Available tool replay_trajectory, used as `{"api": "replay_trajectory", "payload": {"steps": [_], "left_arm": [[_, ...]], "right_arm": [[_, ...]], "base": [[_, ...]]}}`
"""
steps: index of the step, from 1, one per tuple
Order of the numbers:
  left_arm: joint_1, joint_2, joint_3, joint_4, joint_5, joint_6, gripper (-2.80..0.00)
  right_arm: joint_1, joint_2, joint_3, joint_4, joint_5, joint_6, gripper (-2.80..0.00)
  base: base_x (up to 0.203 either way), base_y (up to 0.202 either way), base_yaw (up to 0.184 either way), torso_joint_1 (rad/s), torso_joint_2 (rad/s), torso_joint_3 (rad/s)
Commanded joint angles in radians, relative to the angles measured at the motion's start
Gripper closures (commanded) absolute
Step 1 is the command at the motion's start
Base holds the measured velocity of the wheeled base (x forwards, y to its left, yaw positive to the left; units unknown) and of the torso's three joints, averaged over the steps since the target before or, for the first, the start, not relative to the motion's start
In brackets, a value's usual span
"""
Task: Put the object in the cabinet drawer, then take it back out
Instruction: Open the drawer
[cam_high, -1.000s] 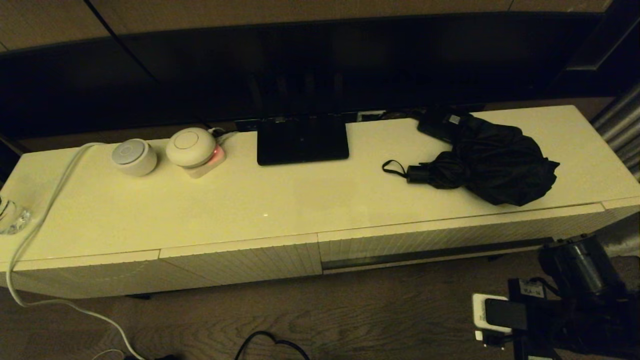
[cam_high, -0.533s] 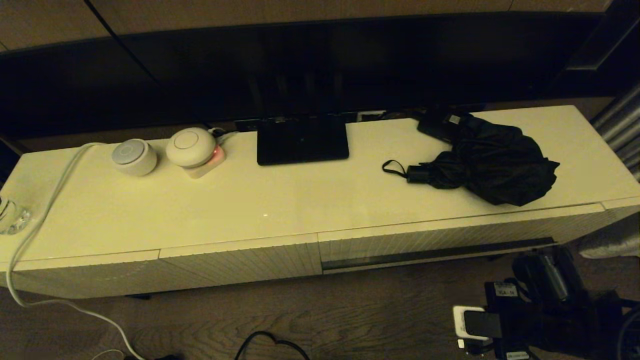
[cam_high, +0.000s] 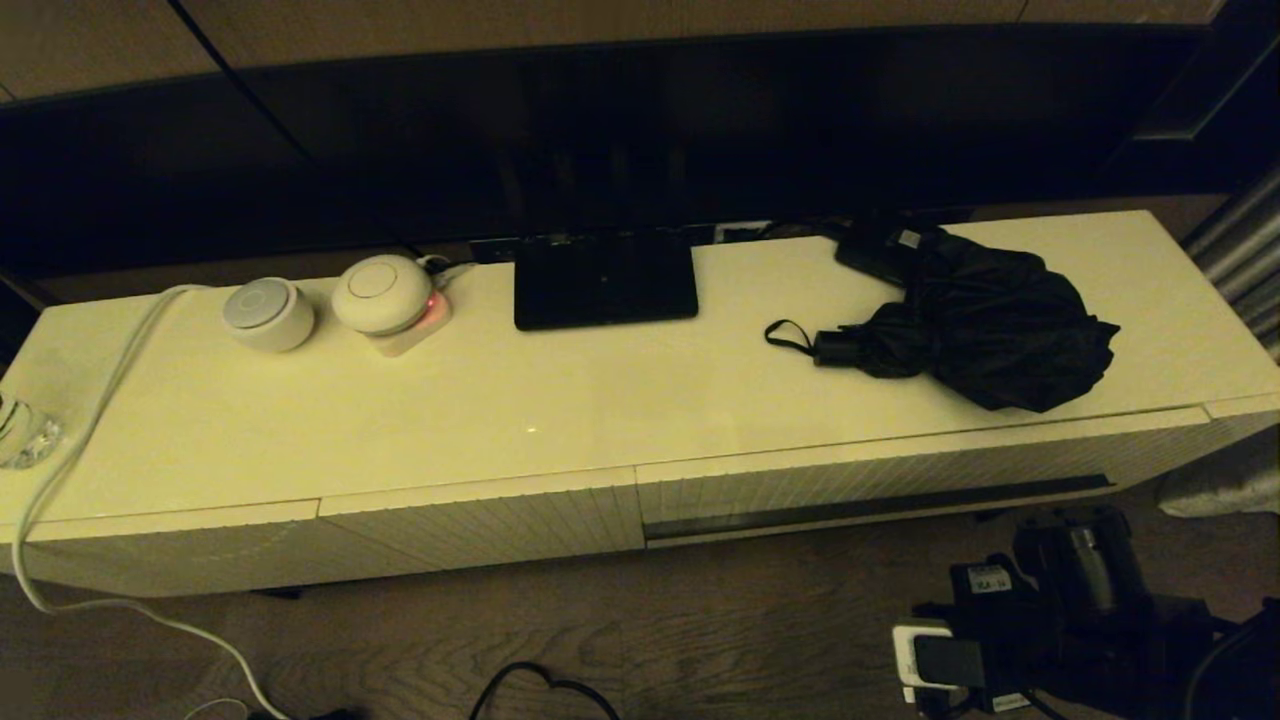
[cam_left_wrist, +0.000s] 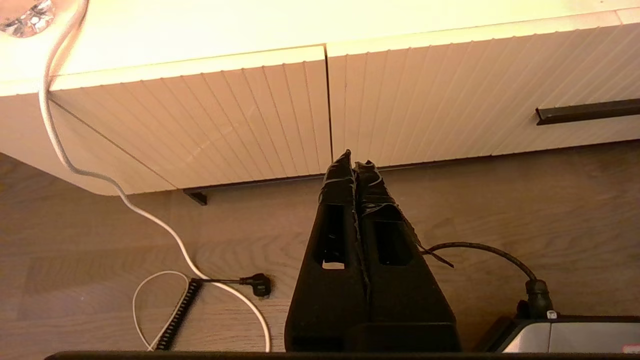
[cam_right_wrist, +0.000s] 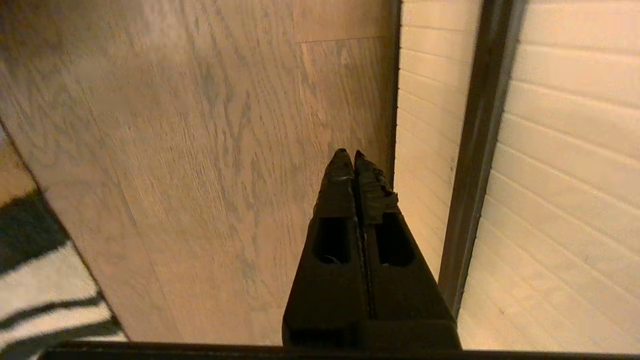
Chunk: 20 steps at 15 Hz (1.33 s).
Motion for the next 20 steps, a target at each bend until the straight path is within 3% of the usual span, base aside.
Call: {"api": "replay_trajectory", "payload": {"steps": [1, 4, 6, 7, 16, 20], "left_arm": [[0.000, 0.000, 0.003, 0.000, 0.001, 0.000, 0.00], [0.000, 0.000, 0.003, 0.000, 0.001, 0.000, 0.00], [0.000, 0.000, 0.003, 0.000, 0.001, 0.000, 0.00], [0.000, 0.000, 0.003, 0.000, 0.001, 0.000, 0.00], [0.000, 0.000, 0.003, 0.000, 0.001, 0.000, 0.00], [0.000, 0.000, 0.003, 0.000, 0.001, 0.000, 0.00]], "right_arm": [[0.002, -0.002, 0.006, 0.004, 0.002, -0.078, 0.00], [0.004, 0.006, -0.006, 0.031, 0.018, -0.209, 0.00], [0.003, 0.000, -0.029, 0.028, 0.050, -0.220, 0.00], [0.003, -0.009, -0.030, 0.031, 0.069, -0.229, -2.80], [-0.079, 0.040, -0.099, 0.036, 0.062, -0.217, -2.80], [-0.082, 0.105, -0.169, 0.040, 0.061, -0.146, -2.80]], "base": [[0.000, 0.000, 0.000, 0.000, 0.00, 0.000], [0.000, 0.000, 0.000, 0.000, 0.00, 0.000], [0.000, 0.000, 0.000, 0.000, 0.00, 0.000], [0.000, 0.000, 0.000, 0.000, 0.00, 0.000], [0.000, 0.000, 0.000, 0.000, 0.00, 0.000], [0.000, 0.000, 0.000, 0.000, 0.00, 0.000]]}}
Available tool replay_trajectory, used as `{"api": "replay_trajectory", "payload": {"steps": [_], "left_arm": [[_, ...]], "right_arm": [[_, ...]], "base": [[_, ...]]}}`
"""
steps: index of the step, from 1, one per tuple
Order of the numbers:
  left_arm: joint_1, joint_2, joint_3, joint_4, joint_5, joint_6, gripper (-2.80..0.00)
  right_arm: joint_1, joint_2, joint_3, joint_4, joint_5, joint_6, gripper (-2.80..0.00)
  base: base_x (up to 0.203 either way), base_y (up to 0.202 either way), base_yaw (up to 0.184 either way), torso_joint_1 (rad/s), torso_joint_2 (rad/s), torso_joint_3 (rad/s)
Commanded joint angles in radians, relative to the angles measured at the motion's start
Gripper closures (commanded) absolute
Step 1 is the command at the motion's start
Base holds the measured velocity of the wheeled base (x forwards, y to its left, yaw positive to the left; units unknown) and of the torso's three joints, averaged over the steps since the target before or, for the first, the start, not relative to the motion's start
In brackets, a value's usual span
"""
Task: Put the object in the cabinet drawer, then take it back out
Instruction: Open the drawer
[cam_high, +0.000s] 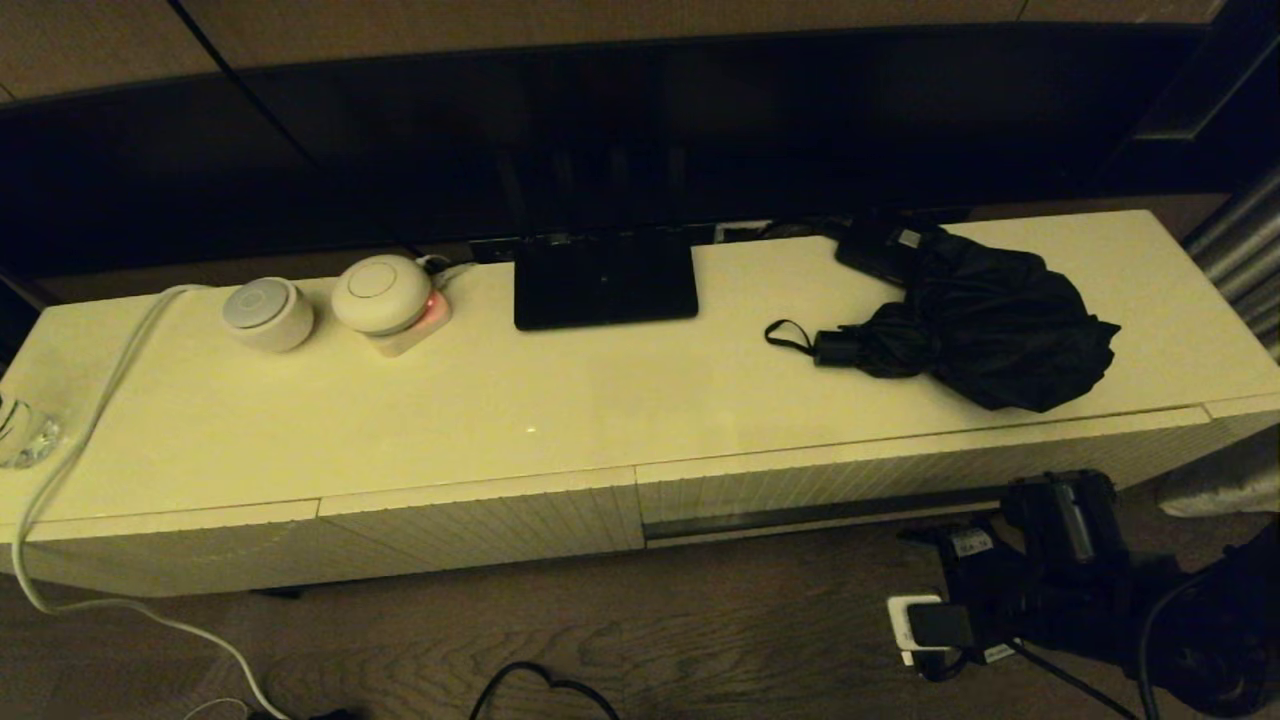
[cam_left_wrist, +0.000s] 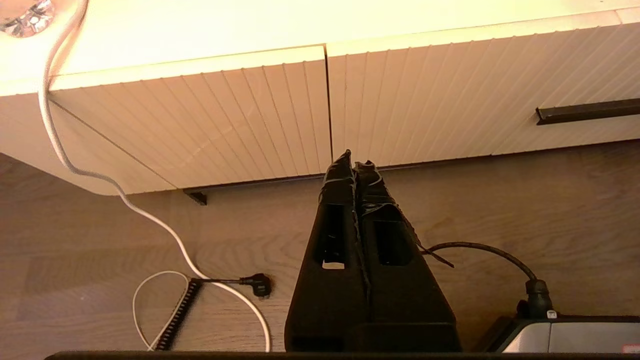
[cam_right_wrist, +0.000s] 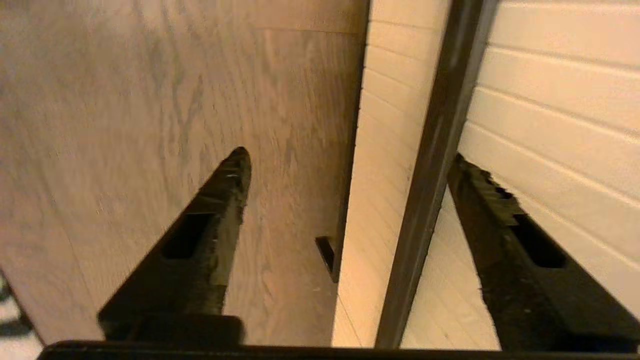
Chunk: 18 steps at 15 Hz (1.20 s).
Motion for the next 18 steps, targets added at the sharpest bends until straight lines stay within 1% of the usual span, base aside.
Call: {"api": "replay_trajectory", "payload": {"steps": [1, 2, 5, 18], "left_arm": [[0.000, 0.000, 0.003, 0.000, 0.001, 0.000, 0.00], [0.000, 0.000, 0.003, 0.000, 0.001, 0.000, 0.00], [0.000, 0.000, 0.003, 0.000, 0.001, 0.000, 0.00], [0.000, 0.000, 0.003, 0.000, 0.001, 0.000, 0.00]], "right_arm": [[-0.001, 0.041, -0.041, 0.009, 0.000, 0.047, -2.80], [-0.001, 0.048, -0.055, 0.024, 0.001, 0.079, -2.80], [-0.001, 0.074, -0.089, 0.059, 0.000, 0.134, -2.80], [-0.018, 0.193, -0.226, 0.062, 0.001, 0.136, -2.80]], "base": [[0.000, 0.000, 0.000, 0.000, 0.00, 0.000], [0.000, 0.000, 0.000, 0.000, 0.00, 0.000], [0.000, 0.000, 0.000, 0.000, 0.00, 0.000], [0.000, 0.000, 0.000, 0.000, 0.00, 0.000]]}}
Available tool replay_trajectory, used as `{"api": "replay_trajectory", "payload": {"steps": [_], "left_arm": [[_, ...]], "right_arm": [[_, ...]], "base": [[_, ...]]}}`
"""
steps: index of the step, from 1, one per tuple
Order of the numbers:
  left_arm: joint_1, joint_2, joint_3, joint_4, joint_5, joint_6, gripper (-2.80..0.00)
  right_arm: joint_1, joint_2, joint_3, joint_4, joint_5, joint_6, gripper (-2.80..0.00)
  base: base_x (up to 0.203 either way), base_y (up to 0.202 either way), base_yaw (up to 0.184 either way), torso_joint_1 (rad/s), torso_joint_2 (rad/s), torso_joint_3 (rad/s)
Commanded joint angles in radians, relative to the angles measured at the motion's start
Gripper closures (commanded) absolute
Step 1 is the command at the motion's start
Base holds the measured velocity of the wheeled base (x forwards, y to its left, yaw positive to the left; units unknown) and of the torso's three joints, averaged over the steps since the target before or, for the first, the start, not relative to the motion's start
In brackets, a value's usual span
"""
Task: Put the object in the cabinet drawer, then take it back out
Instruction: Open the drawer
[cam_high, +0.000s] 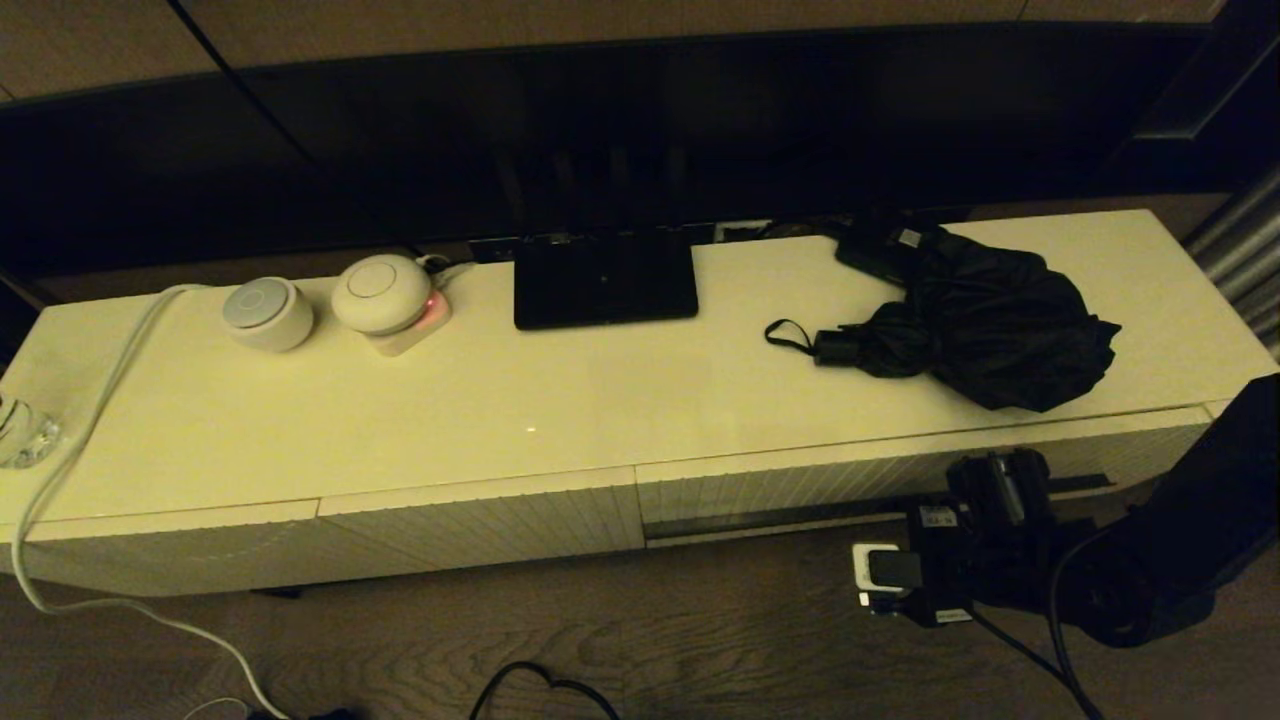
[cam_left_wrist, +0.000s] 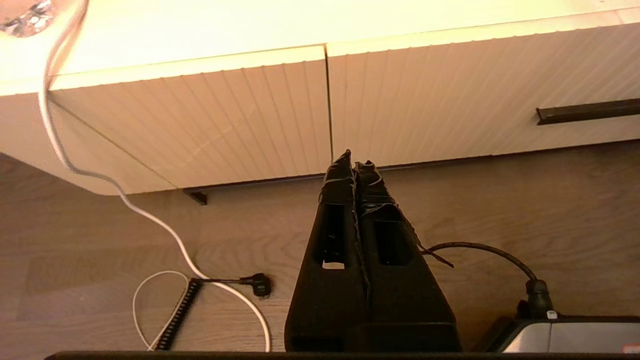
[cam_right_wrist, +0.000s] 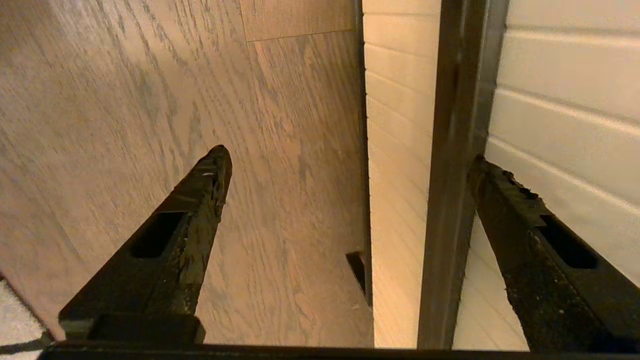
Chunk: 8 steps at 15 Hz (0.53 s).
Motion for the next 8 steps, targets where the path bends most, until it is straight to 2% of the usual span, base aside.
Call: {"api": "replay_trajectory", "payload": {"steps": [1, 8], "left_arm": [[0.000, 0.000, 0.003, 0.000, 0.001, 0.000, 0.00], [0.000, 0.000, 0.003, 0.000, 0.001, 0.000, 0.00]], "right_arm": [[0.000, 0.031, -0.039, 0.000, 0.001, -0.007, -2.80], [-0.003, 0.029, -0.099, -0.007, 0.004, -0.009, -2.80]], "base": [[0.000, 0.000, 0.000, 0.000, 0.00, 0.000], [0.000, 0.000, 0.000, 0.000, 0.00, 0.000]]}}
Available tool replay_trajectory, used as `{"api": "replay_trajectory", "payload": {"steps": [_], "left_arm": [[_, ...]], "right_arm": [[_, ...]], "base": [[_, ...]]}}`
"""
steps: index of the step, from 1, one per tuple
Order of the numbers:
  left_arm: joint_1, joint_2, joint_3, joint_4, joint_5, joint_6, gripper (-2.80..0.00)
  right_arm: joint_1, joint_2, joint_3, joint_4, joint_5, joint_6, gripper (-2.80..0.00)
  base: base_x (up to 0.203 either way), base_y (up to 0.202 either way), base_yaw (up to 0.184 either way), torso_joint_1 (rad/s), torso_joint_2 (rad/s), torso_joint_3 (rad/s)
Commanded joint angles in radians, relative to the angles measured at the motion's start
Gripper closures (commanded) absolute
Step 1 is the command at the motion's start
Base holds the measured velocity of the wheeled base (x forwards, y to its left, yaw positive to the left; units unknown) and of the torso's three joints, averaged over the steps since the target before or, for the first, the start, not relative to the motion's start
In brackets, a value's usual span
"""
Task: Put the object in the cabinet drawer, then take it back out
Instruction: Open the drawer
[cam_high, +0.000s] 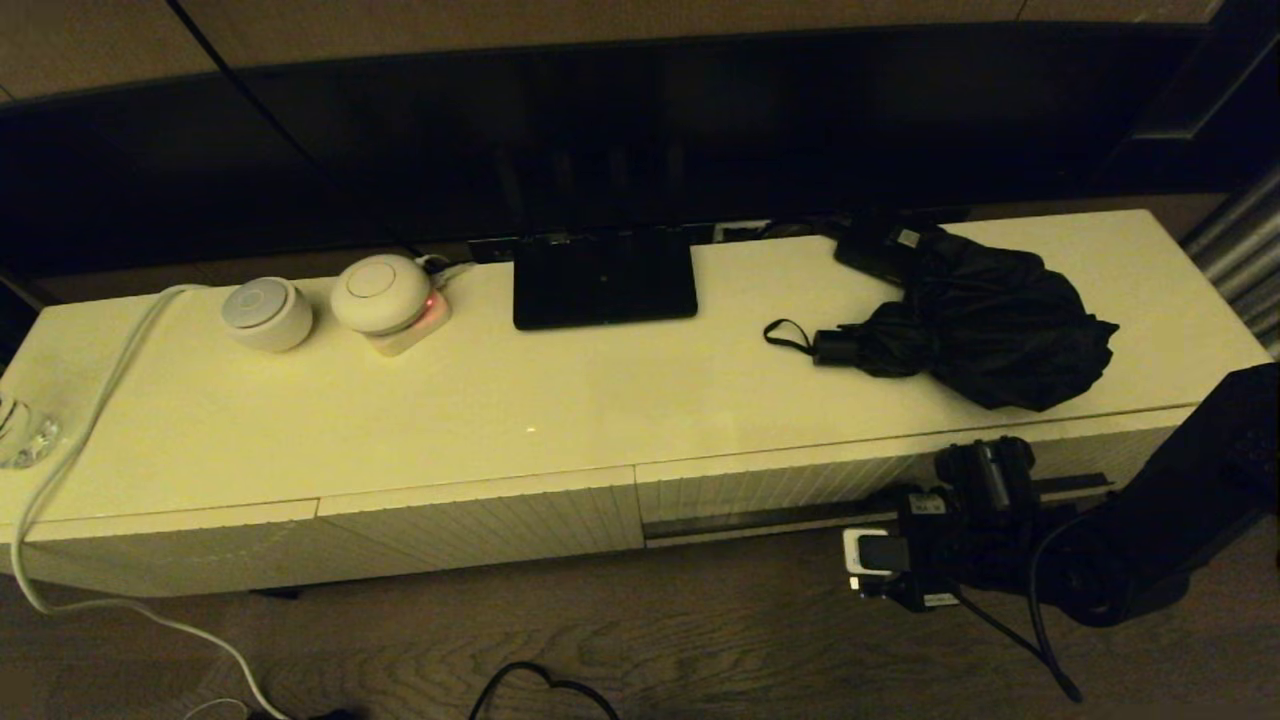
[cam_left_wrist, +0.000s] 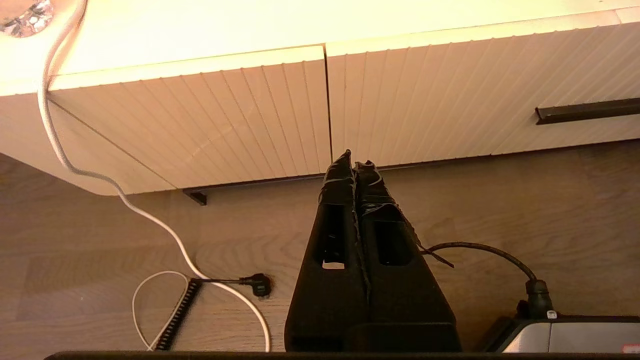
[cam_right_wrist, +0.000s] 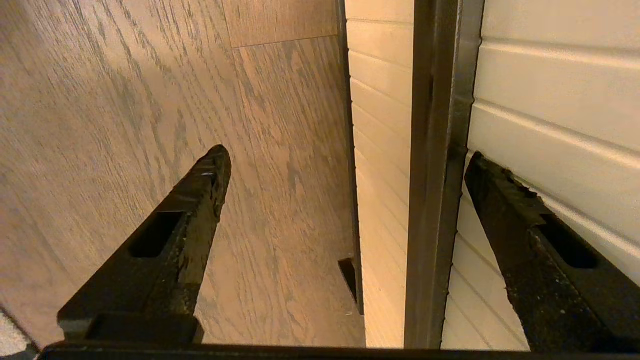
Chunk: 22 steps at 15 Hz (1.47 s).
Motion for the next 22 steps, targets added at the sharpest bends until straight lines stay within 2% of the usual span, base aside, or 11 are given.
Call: {"api": "replay_trajectory", "payload": {"steps": [1, 5, 22], "left_arm": [[0.000, 0.000, 0.003, 0.000, 0.000, 0.000, 0.00], [0.000, 0.000, 0.003, 0.000, 0.000, 0.000, 0.00], [0.000, 0.000, 0.003, 0.000, 0.000, 0.000, 0.00]], "right_arm": [[-0.001, 0.004, -0.016, -0.019, -0.001, -0.008, -2.80], [-0.001, 0.018, -0.004, -0.016, -0.003, -0.007, -2.80], [0.012, 0.003, 0.250, -0.016, 0.001, -0.006, -2.80]], "base": [[0.000, 0.000, 0.000, 0.000, 0.00, 0.000], [0.000, 0.000, 0.000, 0.000, 0.00, 0.000], [0.000, 0.000, 0.000, 0.000, 0.00, 0.000]]}}
